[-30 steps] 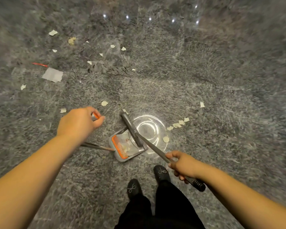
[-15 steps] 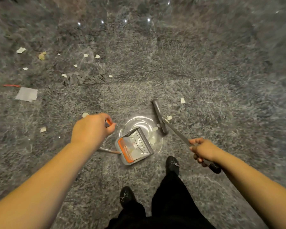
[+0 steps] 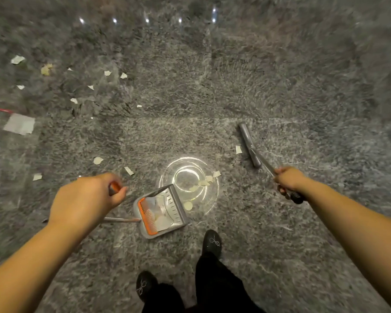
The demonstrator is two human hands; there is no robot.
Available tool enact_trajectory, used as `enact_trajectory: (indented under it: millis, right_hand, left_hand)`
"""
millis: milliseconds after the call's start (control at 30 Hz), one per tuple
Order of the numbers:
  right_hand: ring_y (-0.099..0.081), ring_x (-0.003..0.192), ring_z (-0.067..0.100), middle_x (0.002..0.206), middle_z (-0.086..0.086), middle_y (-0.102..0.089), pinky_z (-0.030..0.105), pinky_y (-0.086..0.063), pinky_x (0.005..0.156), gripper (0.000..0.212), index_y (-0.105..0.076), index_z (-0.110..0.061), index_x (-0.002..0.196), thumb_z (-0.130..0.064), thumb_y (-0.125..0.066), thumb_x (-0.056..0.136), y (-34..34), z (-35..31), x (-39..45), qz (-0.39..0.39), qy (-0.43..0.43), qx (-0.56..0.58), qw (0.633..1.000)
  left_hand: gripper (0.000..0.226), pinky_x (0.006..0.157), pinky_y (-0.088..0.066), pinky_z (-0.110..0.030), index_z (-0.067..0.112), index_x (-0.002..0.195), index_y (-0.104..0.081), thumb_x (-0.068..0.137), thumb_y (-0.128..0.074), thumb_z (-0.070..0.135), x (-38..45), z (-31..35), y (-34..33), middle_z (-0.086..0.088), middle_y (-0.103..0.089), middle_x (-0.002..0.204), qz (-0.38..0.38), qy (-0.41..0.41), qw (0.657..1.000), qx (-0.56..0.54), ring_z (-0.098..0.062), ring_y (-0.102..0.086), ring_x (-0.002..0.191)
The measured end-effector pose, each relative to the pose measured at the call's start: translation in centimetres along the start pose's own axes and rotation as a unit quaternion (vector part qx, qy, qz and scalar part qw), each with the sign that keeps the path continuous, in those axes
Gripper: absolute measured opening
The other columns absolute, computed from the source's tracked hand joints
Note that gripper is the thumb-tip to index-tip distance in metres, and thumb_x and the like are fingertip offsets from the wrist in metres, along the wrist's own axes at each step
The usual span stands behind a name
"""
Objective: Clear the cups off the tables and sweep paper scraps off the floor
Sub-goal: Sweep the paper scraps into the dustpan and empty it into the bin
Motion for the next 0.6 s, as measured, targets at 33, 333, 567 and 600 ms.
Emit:
enact_trajectory:
  millis: [33,333,567,600]
  right_hand:
    - [-0.045,0.041,0.023,0.059,0.014,-0.052,0.024,-0.036,0.039,0.032,-0.045,-0.008,0.129,-0.003,-0.043,0.097,0.3,-0.4,0.7,0.003,-0.001,-0.018,1.000]
    - [-0.054,0.071,0.029,0.088,0.019,-0.059,0.033,-0.044,0.059,0.033,-0.050,0.006,0.126,0.004,-0.047,0.093,-0.9,-4.3,1.8,-0.032,0.003,-0.210,0.977]
    - [-0.051,0.054,0.024,0.077,0.017,-0.056,0.032,-0.041,0.050,0.036,-0.037,-0.003,0.132,0.003,-0.038,0.096,-4.7,-1.3,-0.1,-0.079,0.014,-0.214,0.973]
    - [-0.051,0.053,0.024,0.080,0.017,-0.056,0.032,-0.041,0.048,0.038,-0.036,-0.006,0.134,0.002,-0.038,0.097,-5.2,-0.6,-0.5,-0.083,0.015,-0.201,0.976]
  left_hand:
    - [0.017,0.047,-0.033,-0.023,0.033,0.074,-0.068,0.077,-0.076,0.048,0.1,-0.1,0.0,-0.002,-0.066,0.059,0.005,-0.002,1.000,-0.003,-0.028,-0.067,0.059]
    - [0.015,0.044,-0.037,-0.021,0.035,0.072,-0.066,0.077,-0.077,0.044,0.6,-2.1,-0.7,0.007,-0.060,0.054,0.002,0.000,1.000,-0.008,-0.025,-0.063,0.053]
    - [0.015,0.045,-0.033,-0.021,0.033,0.074,-0.067,0.078,-0.076,0.044,-1.0,-3.4,-0.7,0.002,-0.063,0.056,-0.005,0.008,1.000,-0.011,-0.028,-0.064,0.056]
    - [0.014,0.045,-0.030,-0.020,0.032,0.075,-0.067,0.078,-0.076,0.043,-1.4,-3.3,-0.8,0.002,-0.063,0.056,-0.005,0.008,1.000,-0.011,-0.028,-0.064,0.056]
Point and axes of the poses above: each hand's wrist, its own x-axis towards the middle knuckle, its own y-axis out of the back of the hand, z = x × y, the point moved 1 cm from there along x, towards the middle knuckle
